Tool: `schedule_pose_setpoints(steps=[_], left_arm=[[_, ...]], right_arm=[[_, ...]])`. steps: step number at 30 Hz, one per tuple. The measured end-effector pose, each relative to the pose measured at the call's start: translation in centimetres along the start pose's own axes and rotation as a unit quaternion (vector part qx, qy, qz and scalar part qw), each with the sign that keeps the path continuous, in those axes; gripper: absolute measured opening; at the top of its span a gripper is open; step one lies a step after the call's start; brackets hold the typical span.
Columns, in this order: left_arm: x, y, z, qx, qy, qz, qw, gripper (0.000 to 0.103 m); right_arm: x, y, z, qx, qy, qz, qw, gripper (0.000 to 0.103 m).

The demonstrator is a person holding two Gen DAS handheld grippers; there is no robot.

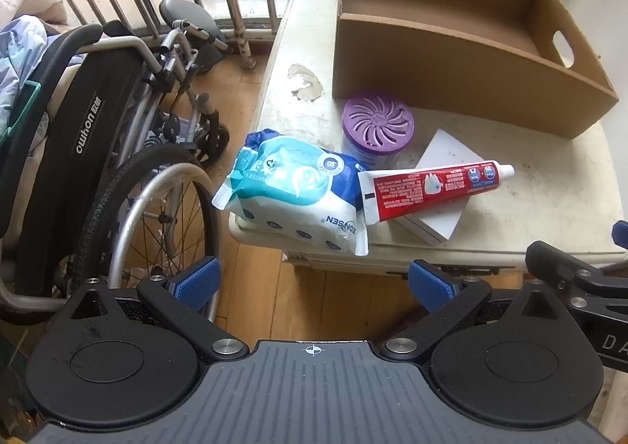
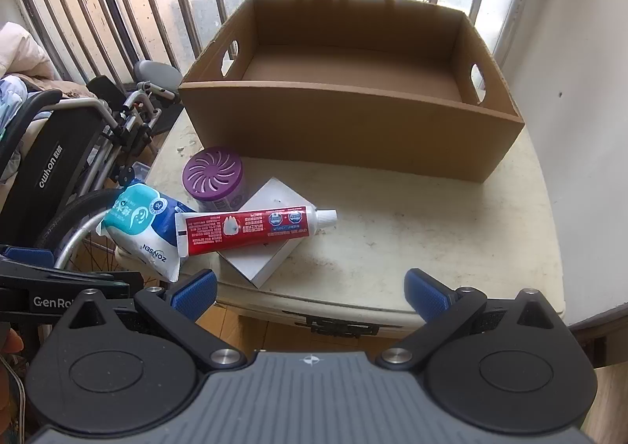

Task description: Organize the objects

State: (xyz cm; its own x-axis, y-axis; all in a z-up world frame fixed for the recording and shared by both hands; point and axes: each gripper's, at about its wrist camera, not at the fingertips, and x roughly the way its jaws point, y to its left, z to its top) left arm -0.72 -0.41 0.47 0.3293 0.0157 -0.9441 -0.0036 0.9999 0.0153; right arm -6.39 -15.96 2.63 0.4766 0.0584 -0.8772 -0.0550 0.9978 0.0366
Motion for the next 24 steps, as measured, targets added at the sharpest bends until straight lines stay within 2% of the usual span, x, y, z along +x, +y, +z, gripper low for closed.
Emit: schedule_pose_setpoints(steps=[24], left_arm=[[-0.04,-0.23,-0.22,0.000,0.000,0.003,1.0000,0.102]], right_arm=[[-0.13,0.07,-0.27,-0.010,0.004,0.000,1.000,0.103]])
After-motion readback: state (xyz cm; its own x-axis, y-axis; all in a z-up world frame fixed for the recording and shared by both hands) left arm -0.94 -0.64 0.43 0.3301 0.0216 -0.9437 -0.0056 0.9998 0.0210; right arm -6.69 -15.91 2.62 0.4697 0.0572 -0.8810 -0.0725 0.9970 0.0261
